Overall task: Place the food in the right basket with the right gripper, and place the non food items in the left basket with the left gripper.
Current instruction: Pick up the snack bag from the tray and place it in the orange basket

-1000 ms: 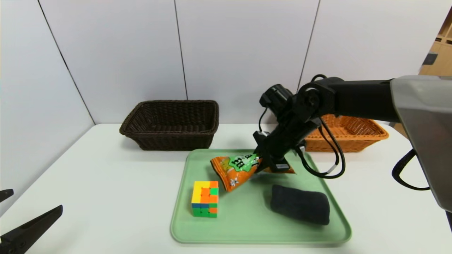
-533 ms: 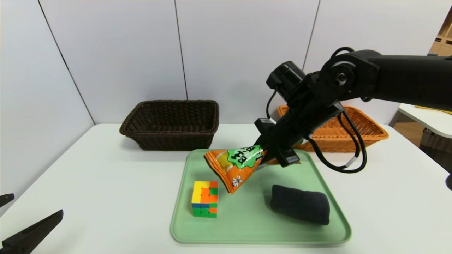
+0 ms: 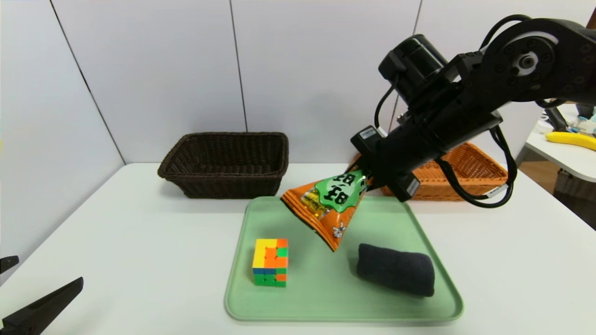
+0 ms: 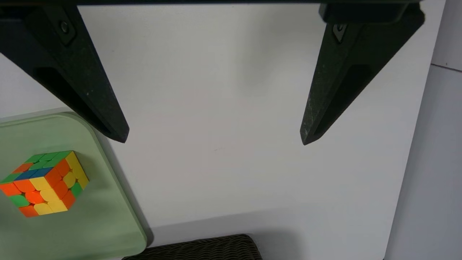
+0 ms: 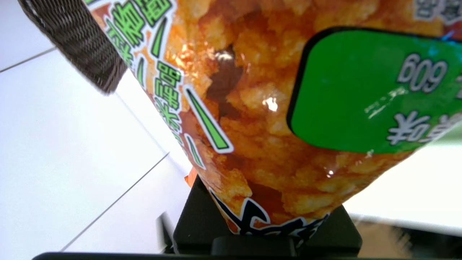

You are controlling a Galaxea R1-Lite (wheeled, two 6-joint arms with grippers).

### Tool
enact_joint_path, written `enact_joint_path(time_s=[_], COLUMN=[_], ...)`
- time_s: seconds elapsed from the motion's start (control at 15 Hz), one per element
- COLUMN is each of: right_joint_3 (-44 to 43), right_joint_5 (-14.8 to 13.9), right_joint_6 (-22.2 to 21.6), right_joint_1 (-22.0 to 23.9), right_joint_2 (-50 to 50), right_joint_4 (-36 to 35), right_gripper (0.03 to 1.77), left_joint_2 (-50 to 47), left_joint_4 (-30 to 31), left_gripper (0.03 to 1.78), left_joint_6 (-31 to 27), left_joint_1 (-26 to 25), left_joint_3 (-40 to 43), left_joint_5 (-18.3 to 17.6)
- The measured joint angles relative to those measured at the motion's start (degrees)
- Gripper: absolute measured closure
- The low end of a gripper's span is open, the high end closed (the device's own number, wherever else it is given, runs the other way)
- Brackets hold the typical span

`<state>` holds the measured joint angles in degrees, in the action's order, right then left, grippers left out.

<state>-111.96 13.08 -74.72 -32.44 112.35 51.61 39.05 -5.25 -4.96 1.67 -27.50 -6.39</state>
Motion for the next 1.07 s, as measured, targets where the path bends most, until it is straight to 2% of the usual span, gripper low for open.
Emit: enact_joint_path(time_s=[0.2,0.33,0.53,0.67,0.93,1.07], right_joint_3=[0.0,0.07,0.07,0.07,0.02,0.11], right_joint_5=[-10.58,-13.92,-16.02,-16.46,-16.32,-16.16], right_joint_6=[10.3,16.66,23.64,26.95,26.4,24.94], right_joint_1=[2.56,5.33,9.42,11.86,17.94,21.61], right_joint_2=[-0.66,-1.1,-2.45,-3.78,-5.11,-5.0], right_joint_4=[-0.18,-0.51,-7.57,-12.79,-22.6,-23.65], right_gripper=[1.43,1.43,1.43,1.43,1.43,1.43], left_joint_2=[-0.02,-0.11,-0.4,-0.52,-1.15,-1.27], left_joint_4=[0.0,0.0,-0.06,-0.09,-0.09,-0.09], left_gripper=[0.12,0.12,0.12,0.12,0.12,0.12], left_joint_6=[0.01,0.0,0.0,-0.1,-0.11,-0.11], left_joint_1=[0.0,0.0,0.04,0.12,0.76,0.87], left_joint_3=[0.3,0.59,0.83,1.1,1.93,1.95], left_joint_5=[-0.05,-0.06,-0.13,-0.13,-0.09,-0.11])
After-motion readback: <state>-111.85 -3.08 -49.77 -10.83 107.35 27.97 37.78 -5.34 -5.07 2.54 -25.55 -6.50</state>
